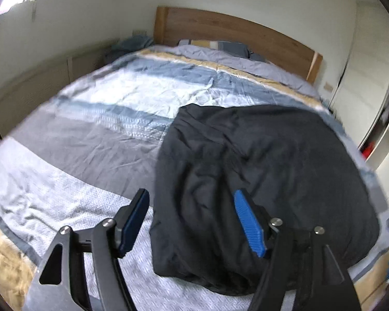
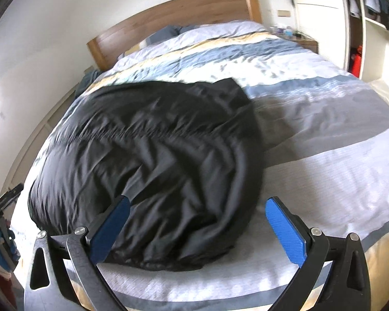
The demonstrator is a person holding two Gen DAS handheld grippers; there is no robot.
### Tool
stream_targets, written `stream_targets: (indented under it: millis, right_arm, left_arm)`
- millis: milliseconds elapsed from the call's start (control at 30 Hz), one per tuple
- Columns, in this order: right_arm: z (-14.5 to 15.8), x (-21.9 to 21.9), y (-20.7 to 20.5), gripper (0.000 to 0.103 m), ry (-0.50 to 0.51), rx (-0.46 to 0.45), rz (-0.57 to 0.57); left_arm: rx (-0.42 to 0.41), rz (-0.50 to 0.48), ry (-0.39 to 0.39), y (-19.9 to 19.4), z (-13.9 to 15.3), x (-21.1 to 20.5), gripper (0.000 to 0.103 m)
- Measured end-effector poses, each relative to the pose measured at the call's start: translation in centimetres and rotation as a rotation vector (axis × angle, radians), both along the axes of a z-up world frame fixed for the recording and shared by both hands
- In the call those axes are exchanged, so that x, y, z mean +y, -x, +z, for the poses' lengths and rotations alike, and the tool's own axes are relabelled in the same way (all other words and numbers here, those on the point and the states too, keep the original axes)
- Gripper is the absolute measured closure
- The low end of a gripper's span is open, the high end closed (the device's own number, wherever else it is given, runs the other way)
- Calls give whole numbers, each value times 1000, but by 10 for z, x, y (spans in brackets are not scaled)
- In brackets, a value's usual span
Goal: Fold large clothes
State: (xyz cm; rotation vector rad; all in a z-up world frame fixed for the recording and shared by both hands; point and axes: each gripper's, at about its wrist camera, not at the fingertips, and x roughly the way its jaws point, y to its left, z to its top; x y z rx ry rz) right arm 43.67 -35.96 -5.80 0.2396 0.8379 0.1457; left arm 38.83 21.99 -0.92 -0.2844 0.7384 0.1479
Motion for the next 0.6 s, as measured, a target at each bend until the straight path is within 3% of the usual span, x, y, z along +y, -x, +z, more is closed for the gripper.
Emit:
stream_targets:
  millis: [233,400,600]
  right_arm:
    - [-23,-37,-33,0,-139,103,-68]
    - [-60,-41,-66,0,-218,209,-59]
    - [-103,-45,-96,1,-391,299,-27]
  left_arm:
    - [164,-69,173,-55,-42,46,35]
    - [213,-133,324,-85,-80,52,35]
    - [253,-191,454,-110,-117,63,11]
